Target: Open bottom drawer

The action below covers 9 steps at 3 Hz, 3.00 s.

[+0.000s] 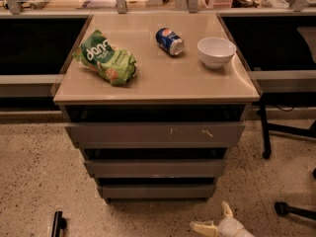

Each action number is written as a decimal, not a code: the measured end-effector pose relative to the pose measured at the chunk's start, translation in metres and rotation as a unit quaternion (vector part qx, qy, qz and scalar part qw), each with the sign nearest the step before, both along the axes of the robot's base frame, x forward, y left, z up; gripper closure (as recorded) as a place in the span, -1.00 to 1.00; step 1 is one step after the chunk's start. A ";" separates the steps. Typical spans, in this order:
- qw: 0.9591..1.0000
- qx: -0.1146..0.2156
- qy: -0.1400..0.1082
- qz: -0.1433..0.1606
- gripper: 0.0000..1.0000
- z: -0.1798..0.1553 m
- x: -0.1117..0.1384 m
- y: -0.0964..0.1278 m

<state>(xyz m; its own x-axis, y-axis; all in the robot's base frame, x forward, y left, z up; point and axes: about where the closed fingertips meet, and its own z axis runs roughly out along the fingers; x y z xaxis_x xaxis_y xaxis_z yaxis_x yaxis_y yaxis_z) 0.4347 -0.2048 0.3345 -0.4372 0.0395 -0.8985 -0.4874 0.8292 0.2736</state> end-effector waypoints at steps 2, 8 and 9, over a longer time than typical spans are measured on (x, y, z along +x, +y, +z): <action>1.000 0.015 0.010 -0.001 -0.62 -0.029 0.039 0.002; 0.998 0.016 -0.063 -0.022 1.00 -0.070 0.144 0.002; 0.999 -0.026 -0.047 0.003 1.00 -0.089 0.183 0.017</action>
Offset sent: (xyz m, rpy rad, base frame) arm 0.0265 0.0037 -0.0237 0.0280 0.0202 0.0008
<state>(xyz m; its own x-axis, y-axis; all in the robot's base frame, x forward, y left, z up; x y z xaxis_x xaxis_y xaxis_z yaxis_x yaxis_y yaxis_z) 0.6178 -0.1874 0.2456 -0.3511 -0.0108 -0.9363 -0.5141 0.8380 0.1831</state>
